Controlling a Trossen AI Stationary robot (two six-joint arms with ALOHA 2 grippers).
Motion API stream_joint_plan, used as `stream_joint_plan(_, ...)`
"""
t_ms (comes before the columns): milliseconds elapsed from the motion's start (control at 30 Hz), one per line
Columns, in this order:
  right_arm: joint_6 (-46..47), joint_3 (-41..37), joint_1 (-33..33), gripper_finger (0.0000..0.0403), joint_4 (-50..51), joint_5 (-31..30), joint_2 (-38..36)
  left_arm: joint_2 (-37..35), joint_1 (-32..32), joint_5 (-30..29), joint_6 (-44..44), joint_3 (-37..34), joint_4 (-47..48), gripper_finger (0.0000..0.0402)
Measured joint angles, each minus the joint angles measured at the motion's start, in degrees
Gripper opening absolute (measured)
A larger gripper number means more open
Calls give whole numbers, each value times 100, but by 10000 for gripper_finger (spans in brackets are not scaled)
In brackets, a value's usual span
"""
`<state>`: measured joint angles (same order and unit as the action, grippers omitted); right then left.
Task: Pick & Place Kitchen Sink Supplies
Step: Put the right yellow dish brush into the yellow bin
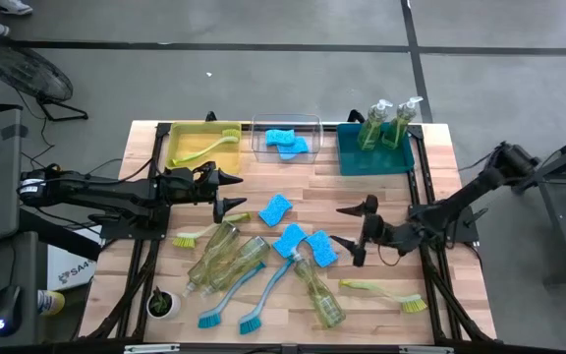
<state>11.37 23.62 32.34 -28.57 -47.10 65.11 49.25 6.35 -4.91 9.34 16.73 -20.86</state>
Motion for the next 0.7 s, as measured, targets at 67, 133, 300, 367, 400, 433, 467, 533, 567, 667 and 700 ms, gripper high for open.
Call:
stream_joint_plan(67,427,69,73,358,737,62,-286,0,0,0,0,0,2,312)
stream_joint_plan(133,979,335,154,358,1776,200,-480,1,-1,0,0,0,4,312)
stream_joint_plan(300,2581,1422,233,358,4792,1093,-467,0,0,-2,0,0,4,312)
stream_joint_plan(367,3154,1849,233,358,5771,1604,-363,2,-2,-10,0,0,4,312)
stream_joint_plan(400,3398,2021,237,358,6163,1847,-301,0,0,-11,0,0,4,312)
stream_joint_plan(433,3627,2169,249,358,6510,2079,-238,0,-2,-11,0,0,4,312)
stream_joint_plan(467,3844,2281,275,358,6802,2288,-171,0,0,-11,0,0,4,312)
stream_joint_plan(533,4240,2430,352,358,7196,2689,-39,0,0,-12,0,0,4,312)
stream_joint_plan(567,4440,2459,396,358,7316,2869,19,0,0,-13,0,0,4,312)
stream_joint_plan(667,5055,2463,612,358,7491,3315,209,1,-2,-13,0,0,4,312)
stream_joint_plan(700,5255,2446,707,358,7465,3411,276,0,0,-13,0,0,4,312)
